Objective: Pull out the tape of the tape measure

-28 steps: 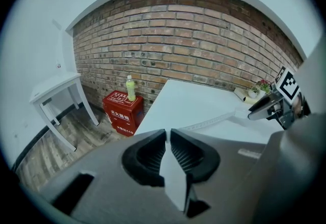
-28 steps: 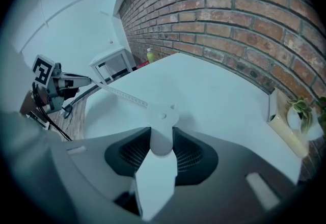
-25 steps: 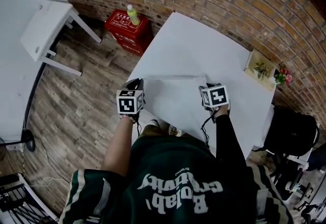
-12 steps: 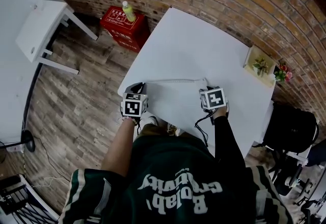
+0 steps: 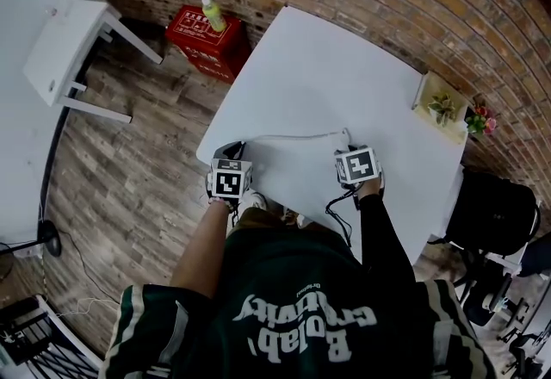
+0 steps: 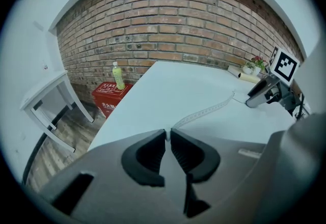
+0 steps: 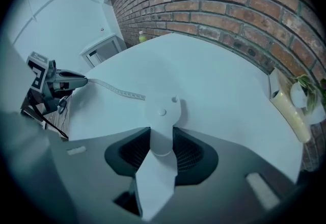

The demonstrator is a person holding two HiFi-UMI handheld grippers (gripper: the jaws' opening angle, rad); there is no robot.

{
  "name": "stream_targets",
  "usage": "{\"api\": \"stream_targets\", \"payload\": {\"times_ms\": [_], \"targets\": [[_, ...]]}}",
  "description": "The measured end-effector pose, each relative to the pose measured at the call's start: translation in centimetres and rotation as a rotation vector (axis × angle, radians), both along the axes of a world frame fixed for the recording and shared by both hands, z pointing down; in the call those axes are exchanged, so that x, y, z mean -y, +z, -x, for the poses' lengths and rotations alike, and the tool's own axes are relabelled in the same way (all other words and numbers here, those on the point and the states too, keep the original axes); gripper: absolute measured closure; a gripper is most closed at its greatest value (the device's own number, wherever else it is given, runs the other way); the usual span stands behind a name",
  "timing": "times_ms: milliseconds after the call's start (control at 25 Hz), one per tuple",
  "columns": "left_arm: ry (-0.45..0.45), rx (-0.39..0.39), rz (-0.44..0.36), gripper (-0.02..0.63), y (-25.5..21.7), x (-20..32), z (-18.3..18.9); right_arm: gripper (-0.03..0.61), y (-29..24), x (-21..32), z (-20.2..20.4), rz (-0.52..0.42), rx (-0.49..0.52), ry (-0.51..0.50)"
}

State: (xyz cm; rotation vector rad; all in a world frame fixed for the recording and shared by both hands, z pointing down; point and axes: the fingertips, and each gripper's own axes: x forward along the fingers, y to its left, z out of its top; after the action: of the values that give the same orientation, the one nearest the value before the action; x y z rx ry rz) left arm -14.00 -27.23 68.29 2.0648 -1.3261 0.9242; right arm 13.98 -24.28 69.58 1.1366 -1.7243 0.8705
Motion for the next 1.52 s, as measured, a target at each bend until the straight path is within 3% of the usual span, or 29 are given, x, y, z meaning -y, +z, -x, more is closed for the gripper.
{"api": "stream_targets", "payload": {"times_ms": [120, 240, 560, 800, 1080, 1240, 1520], "targets": [[-0.004, 0.015, -0.001, 0.561, 0.4, 0.0, -0.1, 0.426, 0.0, 0.0, 0.1, -0.009, 0.007, -0.010], [-0.003, 0.011, -0.020, 0.505, 0.1, 0.2, -0.3, 0.425, -0.2, 0.1, 0.0, -0.050, -0.003, -0.012], [-0.014, -0.033, -0.143, 0.485, -4.2, 1.7, -0.8, 0.383, -5.7, 2.8, 0.3, -0.335, 0.095, 0.014], [-0.015, -0.072, -0.310, 0.486, -11.9, 4.4, -1.8, 0.383, -14.0, 5.9, -0.2, -0.580, 0.122, 0.060], [0.051, -0.081, -0.517, 0.472, -22.0, 6.2, -4.3, 0.391, -23.6, 7.9, -0.6, -0.847, 0.186, 0.083], [0.085, -0.090, -0.628, 0.469, -27.5, 6.6, -5.6, 0.391, -27.7, 8.1, -0.5, -0.938, 0.200, 0.059], [0.096, -0.113, -0.743, 0.467, -32.8, 6.3, -6.3, 0.395, -31.9, 8.0, 0.1, -1.032, 0.211, 0.034]]}}
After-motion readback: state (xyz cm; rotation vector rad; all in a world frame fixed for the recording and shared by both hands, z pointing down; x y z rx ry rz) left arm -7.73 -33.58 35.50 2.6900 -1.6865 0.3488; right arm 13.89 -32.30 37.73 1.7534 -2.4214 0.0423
